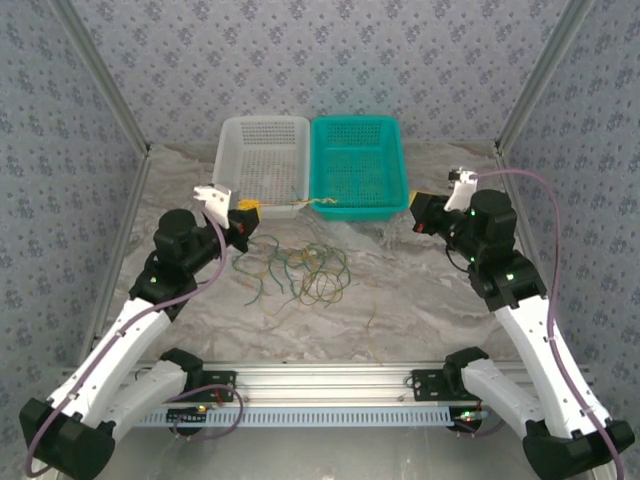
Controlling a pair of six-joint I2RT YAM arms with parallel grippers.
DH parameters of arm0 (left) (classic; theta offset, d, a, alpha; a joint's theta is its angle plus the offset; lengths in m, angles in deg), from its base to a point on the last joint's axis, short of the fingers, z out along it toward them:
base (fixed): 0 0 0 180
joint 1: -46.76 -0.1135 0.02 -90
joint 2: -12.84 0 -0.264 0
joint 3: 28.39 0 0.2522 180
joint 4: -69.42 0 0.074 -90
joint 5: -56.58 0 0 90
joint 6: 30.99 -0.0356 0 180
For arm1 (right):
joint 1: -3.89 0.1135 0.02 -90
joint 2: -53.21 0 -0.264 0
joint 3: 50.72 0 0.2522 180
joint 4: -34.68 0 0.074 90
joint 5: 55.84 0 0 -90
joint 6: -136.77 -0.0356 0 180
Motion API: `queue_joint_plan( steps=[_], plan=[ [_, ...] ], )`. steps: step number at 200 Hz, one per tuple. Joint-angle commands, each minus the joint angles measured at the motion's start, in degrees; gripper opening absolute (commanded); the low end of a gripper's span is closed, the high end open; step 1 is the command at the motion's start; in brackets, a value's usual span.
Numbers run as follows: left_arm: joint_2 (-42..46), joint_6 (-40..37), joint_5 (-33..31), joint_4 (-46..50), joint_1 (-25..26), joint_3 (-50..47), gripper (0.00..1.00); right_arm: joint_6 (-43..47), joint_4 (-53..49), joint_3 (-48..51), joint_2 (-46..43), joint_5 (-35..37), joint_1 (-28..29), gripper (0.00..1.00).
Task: Untangle the cables
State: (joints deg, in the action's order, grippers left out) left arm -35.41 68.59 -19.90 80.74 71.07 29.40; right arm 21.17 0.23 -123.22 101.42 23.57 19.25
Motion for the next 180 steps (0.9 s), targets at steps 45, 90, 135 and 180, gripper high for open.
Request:
queue_joint_plan(
  steps=[45,90,135,180],
  plan=[
    [3.2,3.4,-4.0,-3.1,-5.6,0.5,0.00,-0.8,-0.3,0.4,0.7,6.2,-9.1,0.00],
    [-2.3,-3.2,0.1,-4.4,8.0,4.9,0.00,3.1,4.3,-1.1,5.3,6.2,3.9,0.00],
    [-15.3,3.0,2.5,-17.4,19.1,7.2,0.00,-3.4,9.8,-1.2,10.8,8.5,8.8,0.00],
    [-26.1,6.4,9.5,-24.8,27.2,12.7,0.00,-7.3,12.6,0.4,11.3,7.2,5.8,0.00]
  ],
)
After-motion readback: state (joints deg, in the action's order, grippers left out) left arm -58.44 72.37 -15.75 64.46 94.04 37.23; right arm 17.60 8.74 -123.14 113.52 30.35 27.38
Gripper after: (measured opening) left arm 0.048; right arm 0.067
